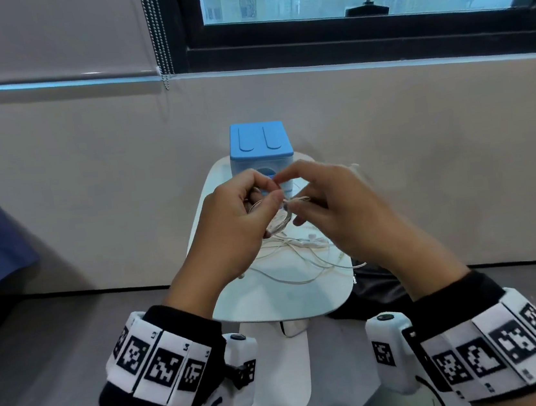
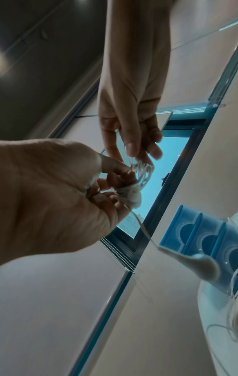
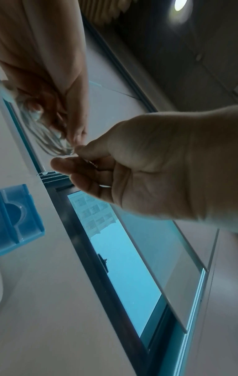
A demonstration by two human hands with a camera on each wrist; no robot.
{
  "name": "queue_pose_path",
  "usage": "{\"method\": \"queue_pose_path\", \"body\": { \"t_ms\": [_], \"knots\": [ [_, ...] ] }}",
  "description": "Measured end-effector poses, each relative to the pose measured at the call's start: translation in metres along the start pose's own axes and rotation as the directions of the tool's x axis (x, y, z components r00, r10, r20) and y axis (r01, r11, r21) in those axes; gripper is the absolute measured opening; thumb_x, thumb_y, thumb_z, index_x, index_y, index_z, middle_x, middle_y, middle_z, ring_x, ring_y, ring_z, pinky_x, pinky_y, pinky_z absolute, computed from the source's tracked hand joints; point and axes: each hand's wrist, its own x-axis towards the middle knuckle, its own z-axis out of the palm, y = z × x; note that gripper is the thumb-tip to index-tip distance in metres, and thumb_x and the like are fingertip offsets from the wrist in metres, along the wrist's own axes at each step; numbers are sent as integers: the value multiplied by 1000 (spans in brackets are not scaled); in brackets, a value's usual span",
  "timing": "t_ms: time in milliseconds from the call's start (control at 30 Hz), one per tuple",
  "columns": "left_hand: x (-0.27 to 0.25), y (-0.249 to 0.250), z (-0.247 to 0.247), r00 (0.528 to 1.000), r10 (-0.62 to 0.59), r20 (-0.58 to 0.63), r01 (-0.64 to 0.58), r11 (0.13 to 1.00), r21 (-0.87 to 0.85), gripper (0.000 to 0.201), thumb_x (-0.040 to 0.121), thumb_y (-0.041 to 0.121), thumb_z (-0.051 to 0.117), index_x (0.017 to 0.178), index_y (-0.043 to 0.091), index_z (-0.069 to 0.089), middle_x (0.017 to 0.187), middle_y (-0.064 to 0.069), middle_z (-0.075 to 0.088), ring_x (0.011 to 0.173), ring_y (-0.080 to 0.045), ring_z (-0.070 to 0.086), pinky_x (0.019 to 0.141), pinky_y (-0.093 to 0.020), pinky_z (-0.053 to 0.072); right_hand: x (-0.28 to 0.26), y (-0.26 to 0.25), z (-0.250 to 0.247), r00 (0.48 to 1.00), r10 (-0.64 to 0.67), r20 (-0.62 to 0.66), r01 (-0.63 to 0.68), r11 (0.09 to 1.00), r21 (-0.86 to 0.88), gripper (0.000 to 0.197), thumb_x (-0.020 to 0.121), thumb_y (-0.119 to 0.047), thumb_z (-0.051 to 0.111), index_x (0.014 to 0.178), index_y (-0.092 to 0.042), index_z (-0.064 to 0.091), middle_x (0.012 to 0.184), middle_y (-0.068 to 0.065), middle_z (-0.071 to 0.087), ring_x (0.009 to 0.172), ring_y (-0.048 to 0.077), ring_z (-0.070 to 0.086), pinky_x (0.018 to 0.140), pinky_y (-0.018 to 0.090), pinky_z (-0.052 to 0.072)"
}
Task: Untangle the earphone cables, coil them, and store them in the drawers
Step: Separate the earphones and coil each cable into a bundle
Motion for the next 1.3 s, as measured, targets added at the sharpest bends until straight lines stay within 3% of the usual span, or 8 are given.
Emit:
{"method": "queue_pose_path", "body": {
  "t_ms": [133,300,467,667,800,867,1000,1300],
  "knots": [
    [0,-5,-3,1000,0,31,-6,984,178,8,98,26,66,91,28,68,75,-2,63,67,-27,62,59,-44,57,3,-1,3,998,-53,47,65,942,-330,34,98,-25,59,127,-43,57,87,-3,73,83,17,69,73,40,57],
    [-2,5,-14,994,-49,100,39,994,102,17,101,26,60,86,20,66,74,6,65,56,-10,55,49,-19,41,4,-12,-18,959,-219,-179,153,935,-321,15,95,-19,68,106,-27,74,86,-3,76,78,23,70,70,41,55],
    [-5,9,-17,988,-62,139,92,971,-221,7,98,9,65,92,5,65,72,2,66,56,-15,54,58,-30,47,8,0,-16,950,-235,-206,168,940,-298,8,91,-16,75,92,-23,77,90,-10,67,86,15,55,77,33,45],
    [-10,3,-15,973,-52,223,139,908,-395,8,96,-1,63,99,4,67,75,3,66,57,-9,55,67,-27,53,7,6,3,988,-78,-133,54,982,-178,12,88,-24,78,90,-35,77,91,-7,56,89,14,51,76,27,41],
    [-11,-9,-12,984,-78,163,135,917,-376,9,98,2,63,96,8,69,80,0,69,60,-7,59,73,-31,56,11,2,7,998,70,-6,-69,990,127,8,88,-8,77,90,-14,81,78,-3,71,66,8,61,65,18,47],
    [-12,-13,-11,989,-72,129,114,927,-357,7,98,2,64,95,8,69,82,-2,70,63,-7,62,73,-29,57,11,1,9,988,143,63,-156,927,342,10,89,4,72,94,-2,78,82,12,76,72,20,70,70,31,58],
    [-11,-18,-11,994,-78,71,95,950,-297,4,97,3,67,95,6,68,85,-7,73,64,-9,65,67,-23,55,9,-1,11,933,318,166,-351,717,602,24,90,14,61,110,0,62,87,19,68,68,18,67,72,33,58],
    [-17,-36,-10,988,-137,76,152,957,-247,4,94,6,71,95,9,74,84,-12,77,77,-22,71,81,-37,60,2,10,37,898,372,234,-439,785,437,7,90,-6,75,94,0,74,90,23,75,71,18,57,73,32,47]
  ]
}}
